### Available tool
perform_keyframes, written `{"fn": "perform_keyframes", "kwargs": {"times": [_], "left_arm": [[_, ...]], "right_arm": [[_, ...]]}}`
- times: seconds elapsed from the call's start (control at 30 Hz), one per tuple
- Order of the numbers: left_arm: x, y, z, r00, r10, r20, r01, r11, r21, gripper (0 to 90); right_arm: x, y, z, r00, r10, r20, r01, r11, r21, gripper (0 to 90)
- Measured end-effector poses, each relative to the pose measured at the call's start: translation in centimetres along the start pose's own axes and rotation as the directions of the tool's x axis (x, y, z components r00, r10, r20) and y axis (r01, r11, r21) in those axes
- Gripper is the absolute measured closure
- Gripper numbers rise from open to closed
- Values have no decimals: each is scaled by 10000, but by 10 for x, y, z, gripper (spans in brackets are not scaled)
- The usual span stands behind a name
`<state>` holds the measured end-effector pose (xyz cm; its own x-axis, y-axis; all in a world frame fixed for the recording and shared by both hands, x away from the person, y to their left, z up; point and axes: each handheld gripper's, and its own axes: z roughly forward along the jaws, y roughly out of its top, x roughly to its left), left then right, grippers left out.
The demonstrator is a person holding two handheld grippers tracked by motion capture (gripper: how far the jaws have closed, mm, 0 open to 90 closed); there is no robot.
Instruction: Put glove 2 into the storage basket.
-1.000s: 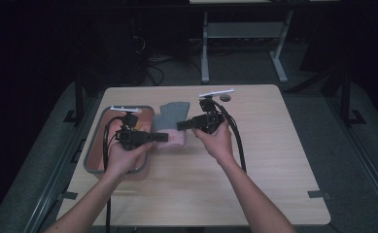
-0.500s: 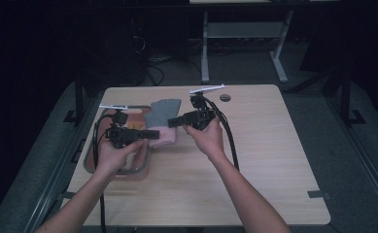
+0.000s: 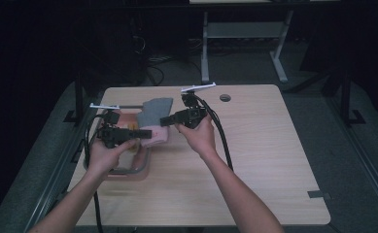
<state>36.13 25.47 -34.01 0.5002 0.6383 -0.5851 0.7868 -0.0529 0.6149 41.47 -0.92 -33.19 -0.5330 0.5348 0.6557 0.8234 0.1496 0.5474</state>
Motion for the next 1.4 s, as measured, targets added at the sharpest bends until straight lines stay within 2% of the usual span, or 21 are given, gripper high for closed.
{"fn": "perform_keyframes", "kwargs": {"times": [0.27, 0.8, 1.13, 1.4], "left_arm": [[5, 1, -15, 9997, 36, -242, -37, 10000, -28, 595], [20, -2, -39, 9982, -238, -548, 229, 9996, -175, 594], [38, -8, -57, 9958, -445, -794, 433, 9989, -170, 591], [47, -13, -62, 9939, -535, -966, 526, 9985, -119, 589]], "right_arm": [[7, 4, 12, 9998, -4, -173, 4, 10000, 11, 742], [23, 13, 40, 9991, -104, -418, 114, 9996, 239, 742], [32, 18, 66, 9982, -220, -560, 248, 9985, 486, 742], [34, 18, 80, 9981, -187, -590, 225, 9977, 641, 741]]}}
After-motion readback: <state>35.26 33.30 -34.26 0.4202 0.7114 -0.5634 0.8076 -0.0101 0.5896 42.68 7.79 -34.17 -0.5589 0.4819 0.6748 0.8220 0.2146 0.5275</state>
